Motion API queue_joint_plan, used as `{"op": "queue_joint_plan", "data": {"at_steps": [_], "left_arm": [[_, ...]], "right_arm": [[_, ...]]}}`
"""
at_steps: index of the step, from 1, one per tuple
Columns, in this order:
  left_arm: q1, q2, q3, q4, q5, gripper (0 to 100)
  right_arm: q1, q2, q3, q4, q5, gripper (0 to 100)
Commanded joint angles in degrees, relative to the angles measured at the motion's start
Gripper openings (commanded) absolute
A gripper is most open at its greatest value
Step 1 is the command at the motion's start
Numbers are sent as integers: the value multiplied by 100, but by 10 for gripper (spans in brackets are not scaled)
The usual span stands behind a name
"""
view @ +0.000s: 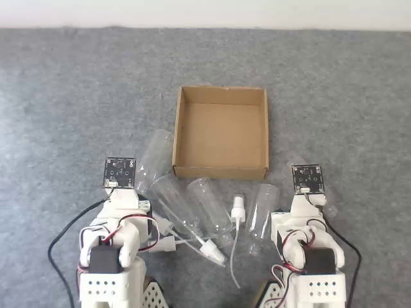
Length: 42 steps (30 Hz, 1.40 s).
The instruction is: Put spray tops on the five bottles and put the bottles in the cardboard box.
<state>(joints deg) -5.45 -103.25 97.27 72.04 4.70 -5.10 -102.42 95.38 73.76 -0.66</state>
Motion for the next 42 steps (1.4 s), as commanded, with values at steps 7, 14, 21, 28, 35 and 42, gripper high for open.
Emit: {"op": "queue_joint_plan", "data": {"at_steps": [7,14,21,28,35,42], "left_arm": [[-18,-97,-75,26,-9,14],[-18,-97,-75,26,-9,14],[-18,-97,-75,26,-9,14],[-18,-97,-75,26,-9,14],[-18,-97,-75,26,-9,14],[-18,-97,-75,26,-9,14]], "right_arm": [[75,-154,114,57,-26,66],[75,-154,114,57,-26,66],[75,-154,114,57,-26,66],[75,-154,114,57,-26,66],[75,-154,114,57,-26,66],[-242,-154,114,57,-35,67]]}}
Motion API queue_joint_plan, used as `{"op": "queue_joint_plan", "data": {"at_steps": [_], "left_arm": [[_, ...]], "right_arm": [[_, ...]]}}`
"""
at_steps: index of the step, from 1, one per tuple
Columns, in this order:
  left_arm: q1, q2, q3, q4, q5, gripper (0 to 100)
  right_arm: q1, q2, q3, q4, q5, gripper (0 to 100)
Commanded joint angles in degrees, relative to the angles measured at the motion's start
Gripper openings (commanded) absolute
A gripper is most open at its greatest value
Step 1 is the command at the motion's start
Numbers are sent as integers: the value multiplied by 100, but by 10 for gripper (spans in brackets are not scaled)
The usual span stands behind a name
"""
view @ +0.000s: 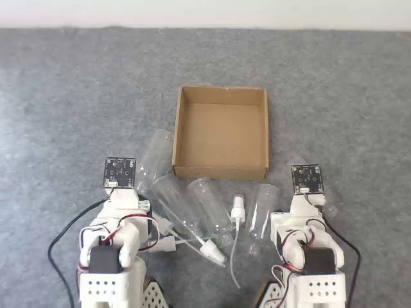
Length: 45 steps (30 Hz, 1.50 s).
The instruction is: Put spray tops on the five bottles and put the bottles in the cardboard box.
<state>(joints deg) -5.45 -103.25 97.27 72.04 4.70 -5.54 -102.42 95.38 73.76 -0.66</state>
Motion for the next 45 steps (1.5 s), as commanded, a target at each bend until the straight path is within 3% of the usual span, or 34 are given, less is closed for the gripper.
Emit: {"op": "queue_joint_plan", "data": {"at_steps": [1,16,29,45], "left_arm": [[-18,-97,-75,26,-9,14],[-18,-97,-75,26,-9,14],[-18,-97,-75,26,-9,14],[-18,-97,-75,26,-9,14]], "right_arm": [[-233,-154,114,57,-35,67],[-215,-163,-220,163,-18,69],[1051,-163,-1363,-435,-9,68],[1033,-136,-2857,-523,-9,38]]}}
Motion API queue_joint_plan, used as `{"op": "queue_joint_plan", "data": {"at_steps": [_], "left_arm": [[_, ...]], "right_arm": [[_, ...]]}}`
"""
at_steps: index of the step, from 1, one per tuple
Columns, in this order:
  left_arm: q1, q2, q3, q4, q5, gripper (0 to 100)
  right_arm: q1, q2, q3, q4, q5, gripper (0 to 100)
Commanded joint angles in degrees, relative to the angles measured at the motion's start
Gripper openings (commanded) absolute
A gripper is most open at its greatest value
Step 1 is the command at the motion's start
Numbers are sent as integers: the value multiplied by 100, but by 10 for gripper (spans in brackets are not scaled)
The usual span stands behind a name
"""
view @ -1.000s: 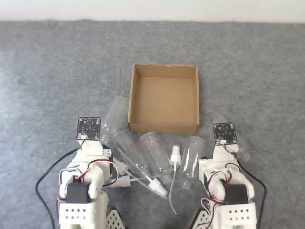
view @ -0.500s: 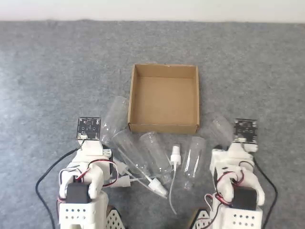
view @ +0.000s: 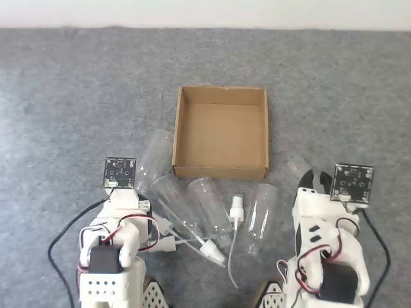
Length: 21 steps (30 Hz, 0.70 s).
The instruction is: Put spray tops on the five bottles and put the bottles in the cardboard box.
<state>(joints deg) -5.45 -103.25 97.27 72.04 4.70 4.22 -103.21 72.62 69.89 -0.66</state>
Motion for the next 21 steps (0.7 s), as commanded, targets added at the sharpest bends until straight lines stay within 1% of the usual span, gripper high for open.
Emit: {"op": "queue_joint_plan", "data": {"at_steps": [1,2,6,13,21], "left_arm": [[-18,-97,-75,26,-9,14],[-18,-97,-75,26,-9,14],[-18,-97,-75,26,-9,14],[-18,-97,-75,26,-9,14],[-18,-97,-75,26,-9,14]], "right_arm": [[57,-57,-677,-136,-9,19],[57,-57,-774,-136,0,3],[57,286,-1073,-145,352,17],[57,2229,-1864,-101,721,17],[57,4154,-2725,189,2066,20]]}}
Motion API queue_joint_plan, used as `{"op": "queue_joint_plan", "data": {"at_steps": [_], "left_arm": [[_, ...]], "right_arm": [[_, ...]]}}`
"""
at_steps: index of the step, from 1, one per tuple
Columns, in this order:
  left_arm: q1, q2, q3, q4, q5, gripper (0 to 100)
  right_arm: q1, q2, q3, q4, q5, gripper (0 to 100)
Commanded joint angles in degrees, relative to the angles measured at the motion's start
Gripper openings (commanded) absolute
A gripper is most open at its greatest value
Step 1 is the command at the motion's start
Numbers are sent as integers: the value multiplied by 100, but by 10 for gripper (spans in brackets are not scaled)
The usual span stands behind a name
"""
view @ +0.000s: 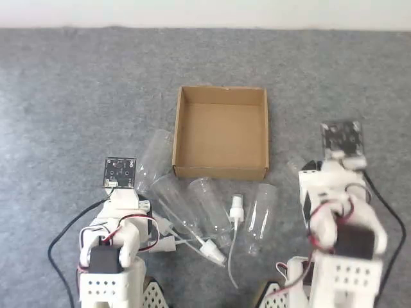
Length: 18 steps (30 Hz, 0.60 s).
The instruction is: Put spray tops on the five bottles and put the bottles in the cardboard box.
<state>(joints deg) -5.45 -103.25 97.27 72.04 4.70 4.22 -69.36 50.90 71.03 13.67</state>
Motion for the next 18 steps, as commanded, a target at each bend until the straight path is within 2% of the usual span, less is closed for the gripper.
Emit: {"op": "queue_joint_plan", "data": {"at_steps": [1,8,15,18], "left_arm": [[-18,-97,-75,26,-9,14],[-18,-97,-75,26,-9,14],[-18,-97,-75,26,-9,14],[-18,-97,-75,26,-9,14]], "right_arm": [[57,919,-589,75,747,20],[57,1560,-721,13,1134,32],[57,1851,-747,-31,1231,270],[57,1991,-747,-347,1301,330]]}}
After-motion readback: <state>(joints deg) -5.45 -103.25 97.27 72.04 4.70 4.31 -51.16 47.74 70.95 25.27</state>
